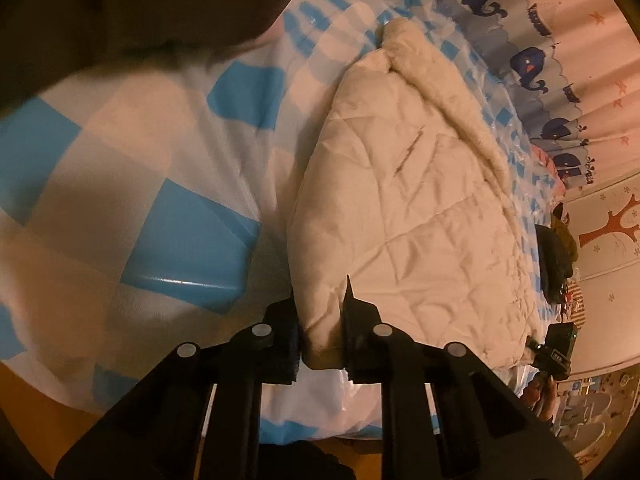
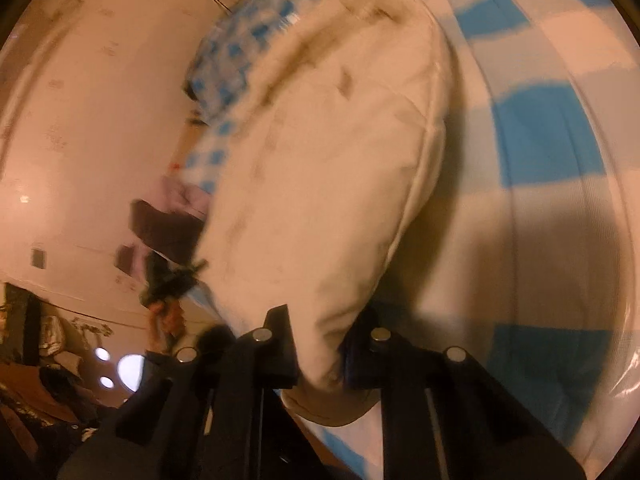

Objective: Fold large clothes

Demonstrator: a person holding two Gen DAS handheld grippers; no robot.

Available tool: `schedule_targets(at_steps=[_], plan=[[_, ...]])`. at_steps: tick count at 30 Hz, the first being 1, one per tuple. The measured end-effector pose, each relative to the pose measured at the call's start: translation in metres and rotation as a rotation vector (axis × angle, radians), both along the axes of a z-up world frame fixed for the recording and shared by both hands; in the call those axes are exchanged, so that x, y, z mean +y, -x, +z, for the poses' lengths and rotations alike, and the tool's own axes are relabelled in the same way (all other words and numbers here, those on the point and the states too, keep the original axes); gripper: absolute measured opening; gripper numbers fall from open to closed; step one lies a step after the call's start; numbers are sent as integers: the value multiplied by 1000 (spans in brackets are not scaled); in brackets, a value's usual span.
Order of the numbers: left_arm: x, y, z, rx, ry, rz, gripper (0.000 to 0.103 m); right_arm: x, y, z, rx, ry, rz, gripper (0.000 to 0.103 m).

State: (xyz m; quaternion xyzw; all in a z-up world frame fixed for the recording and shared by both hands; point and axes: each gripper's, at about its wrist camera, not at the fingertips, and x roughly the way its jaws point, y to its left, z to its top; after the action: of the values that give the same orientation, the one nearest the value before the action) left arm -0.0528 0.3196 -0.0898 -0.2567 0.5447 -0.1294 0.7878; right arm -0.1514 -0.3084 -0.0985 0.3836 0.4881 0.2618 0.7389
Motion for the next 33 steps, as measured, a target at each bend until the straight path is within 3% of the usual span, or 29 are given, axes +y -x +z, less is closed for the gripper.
schedule_targets(at_steps=[5, 7, 15, 22, 25, 26, 27, 29, 31, 32, 33], plan=[[0, 10, 29, -27, 4, -10, 13, 1, 9, 43, -131, -57, 1, 15], [-4, 9, 37, -19, -48, -18, 13, 4, 9, 51, -148, -54, 15, 15], [-12, 40, 69, -75, 9, -68, 12, -7, 40, 68, -202, -121, -2, 15], [1, 112, 69, -72, 38, -127, 12, -14, 103, 70, -186, -115, -9, 15], [0, 143, 48, -10, -17, -237, 16, -16, 131, 51, -113, -89, 32, 16], [3, 148, 40, 23, -52, -250, 23, -14, 137, 39, -55, -50, 69, 21], [14, 153, 35, 49, -90, -219, 32, -15, 142, 30, -4, -12, 81, 24], [37, 154, 44, 38, -110, -130, 38, -27, 147, 19, 67, 63, 65, 32], [66, 149, 70, -7, -203, 21, 44, -47, 143, 30, 46, 87, -5, 36], [72, 142, 83, -41, -226, 52, 49, -55, 135, 44, 0, 104, -41, 47], [70, 128, 100, -98, -232, 66, 50, -59, 124, 57, -39, 123, -67, 51]])
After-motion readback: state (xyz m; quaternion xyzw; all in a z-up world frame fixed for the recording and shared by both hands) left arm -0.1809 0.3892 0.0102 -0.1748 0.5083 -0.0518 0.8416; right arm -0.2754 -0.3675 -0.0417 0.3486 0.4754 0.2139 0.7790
